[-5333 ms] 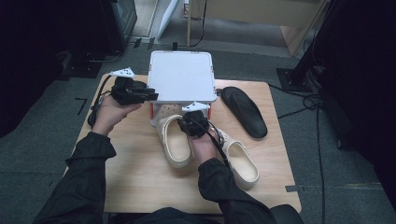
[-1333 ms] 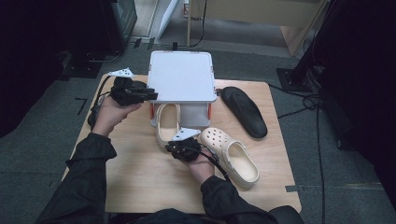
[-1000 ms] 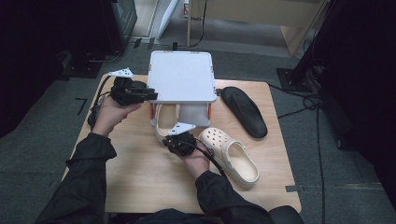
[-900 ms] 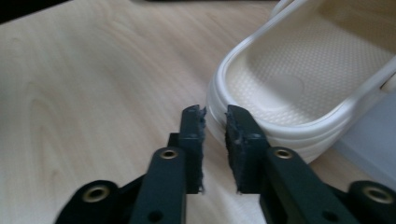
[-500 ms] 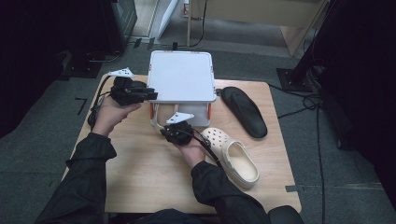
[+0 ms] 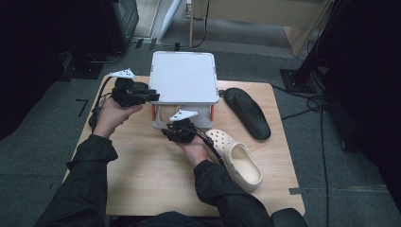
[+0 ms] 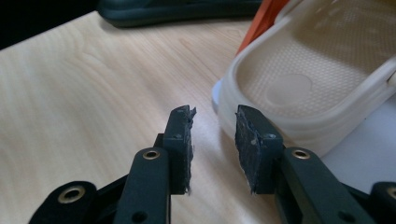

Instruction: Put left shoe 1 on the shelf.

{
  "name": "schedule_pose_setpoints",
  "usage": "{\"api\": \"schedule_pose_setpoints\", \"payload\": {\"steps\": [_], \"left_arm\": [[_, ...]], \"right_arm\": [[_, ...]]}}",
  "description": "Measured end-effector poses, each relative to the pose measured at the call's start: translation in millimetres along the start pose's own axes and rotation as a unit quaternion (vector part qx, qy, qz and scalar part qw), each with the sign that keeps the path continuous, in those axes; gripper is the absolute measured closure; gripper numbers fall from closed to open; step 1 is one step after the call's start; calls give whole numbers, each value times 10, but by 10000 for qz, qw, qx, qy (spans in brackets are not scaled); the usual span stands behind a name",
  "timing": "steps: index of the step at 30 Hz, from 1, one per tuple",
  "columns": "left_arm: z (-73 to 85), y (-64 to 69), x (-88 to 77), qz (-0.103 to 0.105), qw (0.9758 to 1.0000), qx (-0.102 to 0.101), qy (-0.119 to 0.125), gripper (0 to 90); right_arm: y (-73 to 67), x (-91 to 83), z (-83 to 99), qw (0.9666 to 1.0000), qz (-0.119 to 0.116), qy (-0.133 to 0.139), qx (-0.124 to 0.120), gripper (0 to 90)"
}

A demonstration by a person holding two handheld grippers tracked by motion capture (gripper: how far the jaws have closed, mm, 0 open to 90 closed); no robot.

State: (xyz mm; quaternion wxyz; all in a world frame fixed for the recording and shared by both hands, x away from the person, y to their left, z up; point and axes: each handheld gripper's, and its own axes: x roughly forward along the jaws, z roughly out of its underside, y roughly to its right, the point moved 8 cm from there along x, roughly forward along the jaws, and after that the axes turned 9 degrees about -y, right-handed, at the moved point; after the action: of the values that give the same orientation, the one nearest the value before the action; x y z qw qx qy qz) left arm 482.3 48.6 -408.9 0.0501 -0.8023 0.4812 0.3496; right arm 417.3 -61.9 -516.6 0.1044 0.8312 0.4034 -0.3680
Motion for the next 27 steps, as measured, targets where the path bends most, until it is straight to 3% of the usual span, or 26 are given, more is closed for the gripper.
{"api": "schedule_pose_setpoints", "payload": {"steps": [5, 11, 18, 27], "left_arm": [[0, 5, 0, -23, 10000, 2, -11, 667], [-3, 7, 1, -12, 10000, -47, -12, 665], [-12, 3, -10, 46, 9999, -105, -83, 654], [-12, 7, -8, -4, 9999, -66, -96, 648]], "right_arm": [[-101, -274, 14, 9997, -216, 59, 36, 656], [-131, -695, 112, 9994, -235, 113, -212, 658], [56, -1136, 350, 9997, -147, 64, -161, 622], [354, -1480, 604, 9998, 57, 148, 132, 620]]}}
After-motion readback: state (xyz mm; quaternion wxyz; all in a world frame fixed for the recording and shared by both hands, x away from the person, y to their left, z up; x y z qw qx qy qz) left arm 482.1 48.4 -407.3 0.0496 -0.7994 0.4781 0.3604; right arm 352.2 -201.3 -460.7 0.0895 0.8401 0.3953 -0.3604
